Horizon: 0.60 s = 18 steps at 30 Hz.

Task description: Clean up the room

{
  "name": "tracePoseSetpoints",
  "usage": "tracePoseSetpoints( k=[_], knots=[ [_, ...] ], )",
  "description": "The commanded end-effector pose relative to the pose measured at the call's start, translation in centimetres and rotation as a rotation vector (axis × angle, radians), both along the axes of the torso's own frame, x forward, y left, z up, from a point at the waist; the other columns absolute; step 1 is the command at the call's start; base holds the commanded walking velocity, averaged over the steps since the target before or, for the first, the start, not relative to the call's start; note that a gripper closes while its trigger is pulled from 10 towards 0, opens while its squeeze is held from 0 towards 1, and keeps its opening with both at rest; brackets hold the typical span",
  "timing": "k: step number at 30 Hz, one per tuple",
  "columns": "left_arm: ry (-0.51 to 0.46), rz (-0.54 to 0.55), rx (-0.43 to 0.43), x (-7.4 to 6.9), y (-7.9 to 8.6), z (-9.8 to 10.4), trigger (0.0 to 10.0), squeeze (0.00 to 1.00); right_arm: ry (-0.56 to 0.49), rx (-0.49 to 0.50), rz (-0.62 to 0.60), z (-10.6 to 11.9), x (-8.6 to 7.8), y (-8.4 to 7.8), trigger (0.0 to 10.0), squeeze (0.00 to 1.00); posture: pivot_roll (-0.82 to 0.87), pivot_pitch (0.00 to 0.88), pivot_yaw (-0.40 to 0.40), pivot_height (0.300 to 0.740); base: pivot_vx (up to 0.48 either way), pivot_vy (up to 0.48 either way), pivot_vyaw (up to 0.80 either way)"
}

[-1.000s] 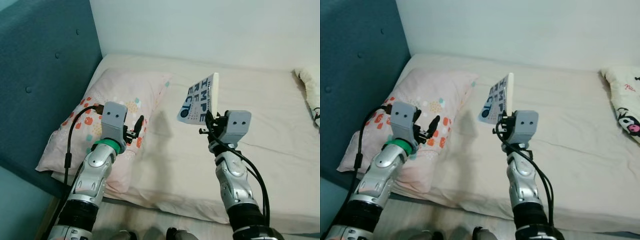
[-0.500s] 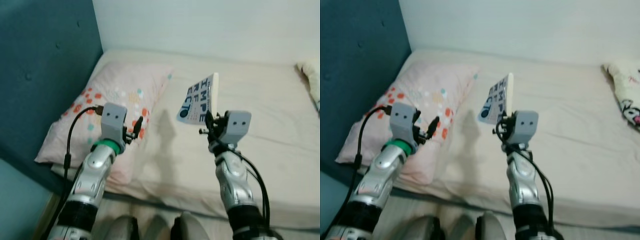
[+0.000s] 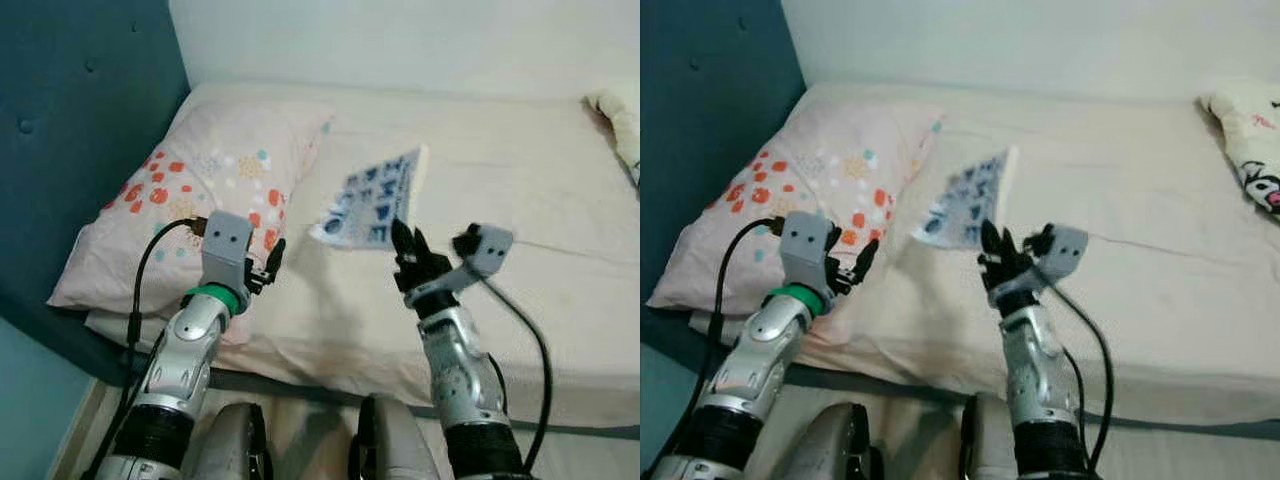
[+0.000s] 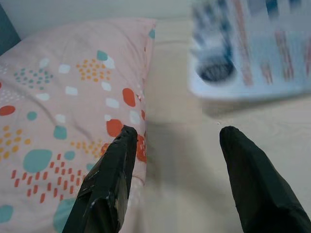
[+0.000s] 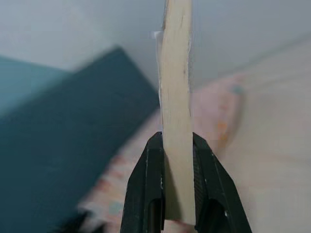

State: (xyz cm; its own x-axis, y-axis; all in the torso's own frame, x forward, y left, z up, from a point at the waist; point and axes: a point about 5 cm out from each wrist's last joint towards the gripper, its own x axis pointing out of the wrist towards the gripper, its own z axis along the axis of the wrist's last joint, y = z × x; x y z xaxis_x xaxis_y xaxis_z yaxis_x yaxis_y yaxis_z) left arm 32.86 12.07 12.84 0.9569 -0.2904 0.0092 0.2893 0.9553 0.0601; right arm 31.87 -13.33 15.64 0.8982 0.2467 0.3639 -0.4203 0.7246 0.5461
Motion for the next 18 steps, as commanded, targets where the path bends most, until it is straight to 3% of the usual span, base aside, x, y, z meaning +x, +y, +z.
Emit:
tracePoseSetpoints(
  k=[1, 6, 7, 9, 14, 18],
  knots=[
    [0.021, -0.001, 0.023, -0.3, 0.3, -0.5, 10.0, 0.00, 0.020, 0.081, 0.031, -0.5, -0.4, -0.2, 10.0, 0.00, 0.02, 0.088, 0.094, 0.622, 0.000, 0.000, 0.00],
    [0.025, -0.005, 0.035, -0.6, 0.7, -0.5, 10.0, 0.00, 0.118, 0.135, 0.097, -2.7, -1.0, 0.2, 10.0, 0.00, 0.03, 0.104, 0.101, 0.622, 0.000, 0.000, 0.00],
    [0.030, -0.003, 0.040, -0.9, 1.0, -0.6, 10.0, 0.00, 0.204, 0.161, 0.184, -4.5, -1.5, 0.7, 10.0, 0.00, 0.04, 0.129, 0.109, 0.622, 0.000, 0.000, 0.00],
    [0.032, -0.002, 0.042, -1.0, 1.1, -0.6, 10.0, 0.00, 0.239, 0.179, 0.219, -5.0, -1.7, 0.8, 10.0, 0.00, 0.04, 0.132, 0.110, 0.622, 0.000, 0.000, 0.00],
    [0.037, -0.004, 0.046, -1.4, 1.3, -0.6, 10.0, 0.00, 0.286, 0.144, 0.287, -5.7, -1.5, 0.4, 10.0, 0.00, 0.04, 0.154, 0.118, 0.622, 0.000, 0.000, 0.00],
    [0.039, 0.004, 0.053, -1.7, 1.9, -0.4, 10.0, 0.00, 0.253, 0.137, 0.349, -5.4, -0.6, -0.7, 10.0, 0.00, 0.06, 0.181, 0.120, 0.622, 0.000, 0.000, 0.00]
  ],
)
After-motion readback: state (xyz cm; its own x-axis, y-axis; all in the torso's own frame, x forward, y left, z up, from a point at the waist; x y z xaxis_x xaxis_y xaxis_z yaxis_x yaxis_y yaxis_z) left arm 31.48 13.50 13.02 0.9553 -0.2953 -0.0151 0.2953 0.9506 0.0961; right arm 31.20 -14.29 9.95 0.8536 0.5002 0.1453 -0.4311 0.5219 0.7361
